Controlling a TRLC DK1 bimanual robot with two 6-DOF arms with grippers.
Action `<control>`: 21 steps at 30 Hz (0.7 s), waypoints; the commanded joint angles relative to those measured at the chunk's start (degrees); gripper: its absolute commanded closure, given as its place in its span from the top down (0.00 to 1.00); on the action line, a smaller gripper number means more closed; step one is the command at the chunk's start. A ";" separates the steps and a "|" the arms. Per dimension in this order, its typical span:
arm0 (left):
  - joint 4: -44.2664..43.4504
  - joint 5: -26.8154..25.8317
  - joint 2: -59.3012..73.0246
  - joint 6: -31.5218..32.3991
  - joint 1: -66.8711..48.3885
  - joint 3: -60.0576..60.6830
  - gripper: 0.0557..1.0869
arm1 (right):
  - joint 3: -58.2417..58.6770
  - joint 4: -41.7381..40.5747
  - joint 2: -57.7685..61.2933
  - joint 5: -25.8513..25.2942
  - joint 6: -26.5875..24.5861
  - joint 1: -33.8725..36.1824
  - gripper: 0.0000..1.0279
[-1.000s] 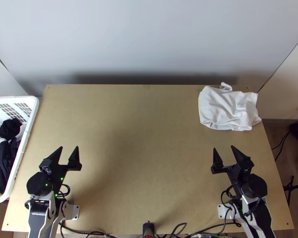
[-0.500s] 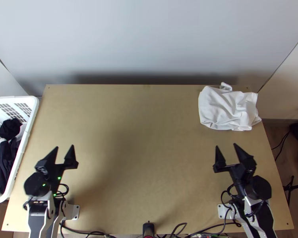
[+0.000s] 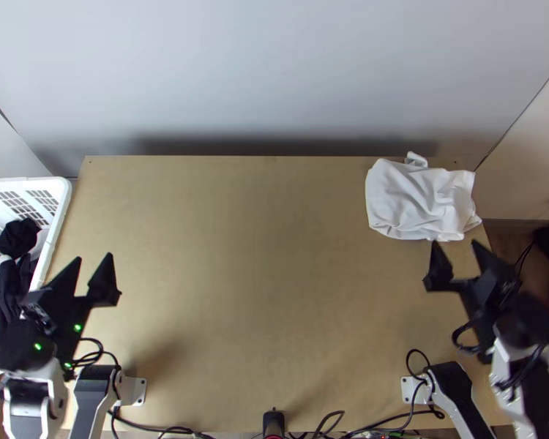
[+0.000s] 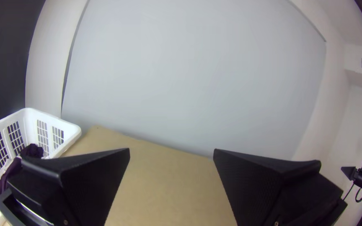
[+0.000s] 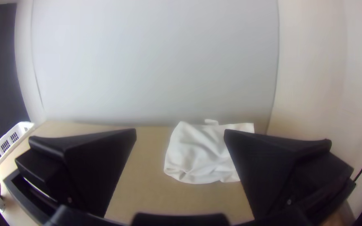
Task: Fold the t-shirt
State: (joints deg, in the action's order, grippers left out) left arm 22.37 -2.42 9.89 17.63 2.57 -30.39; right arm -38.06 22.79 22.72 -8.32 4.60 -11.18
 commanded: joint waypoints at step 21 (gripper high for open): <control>11.47 0.22 58.31 -0.05 54.38 -34.21 0.94 | -39.37 28.63 38.72 10.25 1.46 3.53 0.95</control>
State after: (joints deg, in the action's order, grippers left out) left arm 37.60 -2.31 56.88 18.24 40.97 -63.92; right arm -76.18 48.84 59.40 -2.44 9.89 -7.16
